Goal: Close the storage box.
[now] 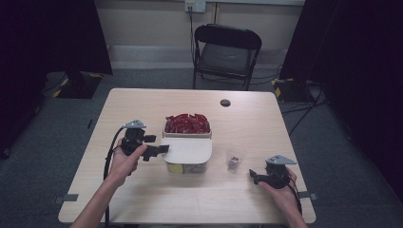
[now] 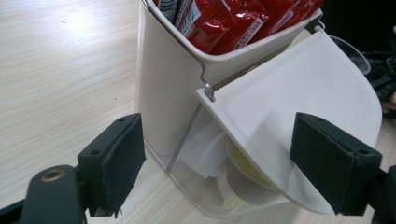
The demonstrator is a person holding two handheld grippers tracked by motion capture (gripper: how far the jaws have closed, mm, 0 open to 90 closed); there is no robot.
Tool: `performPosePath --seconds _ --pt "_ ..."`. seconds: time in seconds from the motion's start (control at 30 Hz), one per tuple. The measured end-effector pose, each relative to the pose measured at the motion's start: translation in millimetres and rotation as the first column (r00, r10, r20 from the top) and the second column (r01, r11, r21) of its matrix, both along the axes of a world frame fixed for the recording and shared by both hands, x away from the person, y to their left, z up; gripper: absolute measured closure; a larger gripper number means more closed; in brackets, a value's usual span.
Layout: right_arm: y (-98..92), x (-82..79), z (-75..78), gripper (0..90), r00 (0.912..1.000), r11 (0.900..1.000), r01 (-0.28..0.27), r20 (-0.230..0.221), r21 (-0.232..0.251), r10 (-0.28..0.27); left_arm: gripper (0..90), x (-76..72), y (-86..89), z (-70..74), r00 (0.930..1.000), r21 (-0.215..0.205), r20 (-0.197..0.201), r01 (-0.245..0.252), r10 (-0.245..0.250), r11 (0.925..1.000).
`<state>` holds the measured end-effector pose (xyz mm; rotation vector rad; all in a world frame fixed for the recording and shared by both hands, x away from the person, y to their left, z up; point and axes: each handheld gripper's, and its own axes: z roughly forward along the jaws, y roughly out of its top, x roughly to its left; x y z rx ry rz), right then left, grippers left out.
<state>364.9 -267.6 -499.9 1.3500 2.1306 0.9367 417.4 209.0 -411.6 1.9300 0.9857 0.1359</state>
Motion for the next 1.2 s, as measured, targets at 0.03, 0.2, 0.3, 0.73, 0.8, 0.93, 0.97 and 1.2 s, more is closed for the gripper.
performPosePath --seconds 0.03,0.2,0.3,0.73,0.8,0.93,0.97,1.2 --pt "0.0 0.0 0.0 19.0 1.0000 1.000 0.000 0.000 0.000 0.000 17.6 -1.2 0.5 0.8 1.0000 0.005 0.006 -0.004 0.004 1.0000" --pt "0.0 -0.1 0.0 19.1 1.0000 1.000 0.000 -0.001 0.001 0.000 16.9 -8.4 11.4 4.3 0.9995 0.018 0.027 -0.015 0.015 0.9997" --pt "0.0 0.0 -0.1 19.0 1.0000 1.000 0.000 0.001 -0.001 0.000 16.1 -12.5 19.7 3.5 0.9990 0.020 0.030 -0.033 0.033 0.9992" --pt "0.1 -0.1 0.0 19.0 1.0000 1.000 0.001 0.000 0.000 -0.001 16.1 -28.1 53.6 -17.1 0.9924 0.107 0.019 -0.123 0.121 0.9866" --pt "0.0 0.0 0.0 19.0 1.0000 1.000 0.000 0.000 0.000 0.000 16.1 -31.2 58.1 -23.6 0.9902 0.136 0.016 -0.139 0.139 0.9808" --pt "0.1 -0.2 -0.1 19.0 1.0000 1.000 0.000 0.000 0.001 0.000 16.5 -37.8 62.8 -39.4 0.9831 0.216 0.027 -0.183 0.181 0.9592" --pt "0.3 -0.4 -0.1 19.1 1.0000 1.000 0.003 0.000 0.000 -0.003 16.6 -39.9 64.0 -46.7 0.9818 0.231 0.024 -0.189 0.188 0.9545" --pt "0.3 -0.8 -0.1 19.0 1.0000 1.000 0.004 0.001 -0.002 -0.004 16.6 -45.7 71.1 -76.8 0.9760 0.291 0.013 -0.212 0.217 0.9331"
